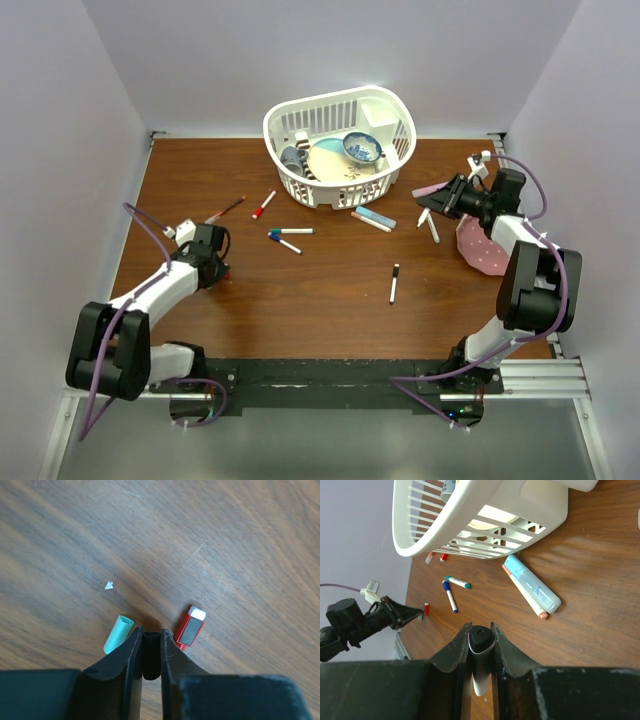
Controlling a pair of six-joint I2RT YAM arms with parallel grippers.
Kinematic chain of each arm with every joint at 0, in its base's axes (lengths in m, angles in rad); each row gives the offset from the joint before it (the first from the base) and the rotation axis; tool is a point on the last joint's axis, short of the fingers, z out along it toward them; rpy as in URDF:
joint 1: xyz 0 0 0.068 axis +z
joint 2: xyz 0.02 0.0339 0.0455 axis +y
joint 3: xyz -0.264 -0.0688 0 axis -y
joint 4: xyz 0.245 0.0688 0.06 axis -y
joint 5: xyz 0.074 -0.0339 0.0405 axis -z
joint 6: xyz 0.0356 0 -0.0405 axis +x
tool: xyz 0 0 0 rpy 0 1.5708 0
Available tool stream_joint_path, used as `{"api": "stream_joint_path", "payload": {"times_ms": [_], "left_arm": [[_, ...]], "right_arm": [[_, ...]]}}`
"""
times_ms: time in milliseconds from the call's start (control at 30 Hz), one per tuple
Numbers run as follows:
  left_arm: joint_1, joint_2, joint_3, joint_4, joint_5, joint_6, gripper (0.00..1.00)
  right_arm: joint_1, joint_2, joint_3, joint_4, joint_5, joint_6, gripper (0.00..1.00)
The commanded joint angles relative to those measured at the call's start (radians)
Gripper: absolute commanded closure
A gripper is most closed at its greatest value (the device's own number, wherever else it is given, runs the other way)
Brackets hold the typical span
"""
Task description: Open the pen caps
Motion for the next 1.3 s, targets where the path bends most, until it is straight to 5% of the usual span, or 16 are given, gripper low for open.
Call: {"api": "stream_joint_path", "payload": {"times_ms": [0,100,267,733,900,1000,1267], "left_arm": [[0.012,0.017,0.037,-0.005,-0.021,-0.032,0.78],[0.012,0.019,0.044,-0.011,-0.02,-0.032,0.77],[0.013,0.002,0.052,-0.034,-0.036,-0.047,0.47],[0.015,-0.228,0.156,-0.034,0.091,0.138,0.27],[0.013,-0.354,0.133,0.087,0.381,0.452,0.15],[0.012,-0.43,0.066,0.21,0.528,0.51,0.12],[0.015,-0.457,0.073,0.228,0.548,0.534,0.11]], "right_arm": [[-0.001,0.003,0.032,0.019,-0.023,-0.009,1.0],[-0.001,0.003,0.036,0.009,-0.019,-0.021,1.0],[-0.001,0.008,0.06,-0.058,-0.002,-0.09,1.0],[0.0,0.106,0.305,-0.623,0.407,-0.676,1.0],[0.016,0.188,0.417,-0.745,0.6,-0.772,1.0],[0.028,0.274,0.501,-0.817,0.644,-0.811,1.0],[0.082,0.4,0.609,-0.888,0.745,-0.819,0.92]]}}
